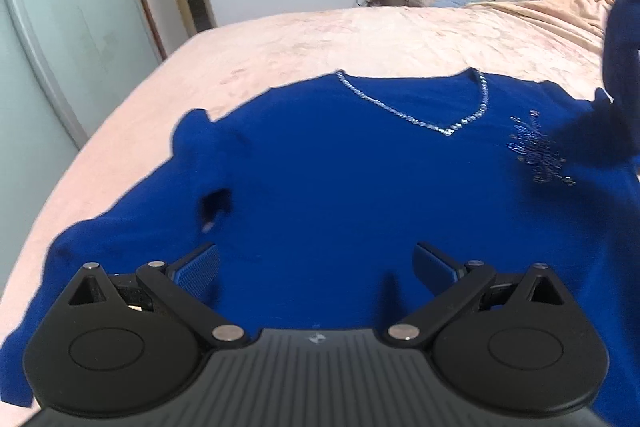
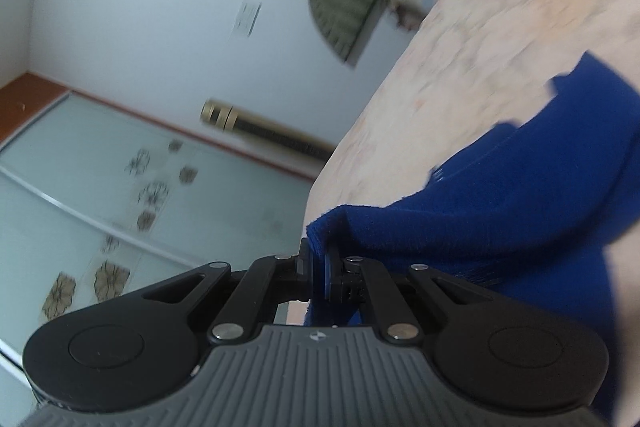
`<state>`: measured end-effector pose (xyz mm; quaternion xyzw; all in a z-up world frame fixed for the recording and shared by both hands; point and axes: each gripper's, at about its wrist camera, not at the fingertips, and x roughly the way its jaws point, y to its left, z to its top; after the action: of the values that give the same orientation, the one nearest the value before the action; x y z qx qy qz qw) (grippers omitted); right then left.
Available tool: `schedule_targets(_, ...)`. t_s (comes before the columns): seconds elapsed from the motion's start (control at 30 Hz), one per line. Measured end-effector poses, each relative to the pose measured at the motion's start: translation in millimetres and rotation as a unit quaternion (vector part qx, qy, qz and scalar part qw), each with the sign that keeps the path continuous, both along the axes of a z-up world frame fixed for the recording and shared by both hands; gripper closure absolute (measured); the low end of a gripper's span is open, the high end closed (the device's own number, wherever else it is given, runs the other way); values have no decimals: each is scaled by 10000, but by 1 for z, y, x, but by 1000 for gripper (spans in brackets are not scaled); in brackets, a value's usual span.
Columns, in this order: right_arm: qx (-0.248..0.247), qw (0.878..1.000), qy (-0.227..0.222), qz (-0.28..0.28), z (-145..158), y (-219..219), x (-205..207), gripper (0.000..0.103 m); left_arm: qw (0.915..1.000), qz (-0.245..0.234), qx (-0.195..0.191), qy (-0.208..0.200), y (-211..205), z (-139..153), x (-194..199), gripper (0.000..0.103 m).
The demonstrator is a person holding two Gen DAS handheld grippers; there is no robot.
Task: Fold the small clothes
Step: 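Carry the held sleeve across the sweater body with the right gripper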
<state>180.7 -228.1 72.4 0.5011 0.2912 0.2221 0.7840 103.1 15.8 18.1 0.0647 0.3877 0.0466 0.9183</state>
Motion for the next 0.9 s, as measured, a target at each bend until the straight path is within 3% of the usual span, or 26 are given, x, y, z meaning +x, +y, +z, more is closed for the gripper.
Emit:
schedule_targets(0.2, -81, 9979, 199, 616, -14, 74, 33, 94, 9975, -24, -704, -68, 29, 4, -9, 0)
schedule_targets(0.4, -266, 9950, 384, 878, -34, 127, 62, 94, 9987, 296, -383, -143, 36, -2, -12, 0)
schedule_targets(0.5, -250, 9938, 501, 958, -46, 146, 76, 94, 9977, 427, -420, -328, 41, -4, -17, 0)
schedule_targets(0.67, -347, 9914, 709, 1046, -67, 174, 94, 92, 9933, 618, -935, -273, 55, -8, -18, 0)
schedule_targets(0.9, -655, 9865, 930, 1175, -93, 212, 104, 92, 9952, 593, -754, -174, 57, -10, -18, 0)
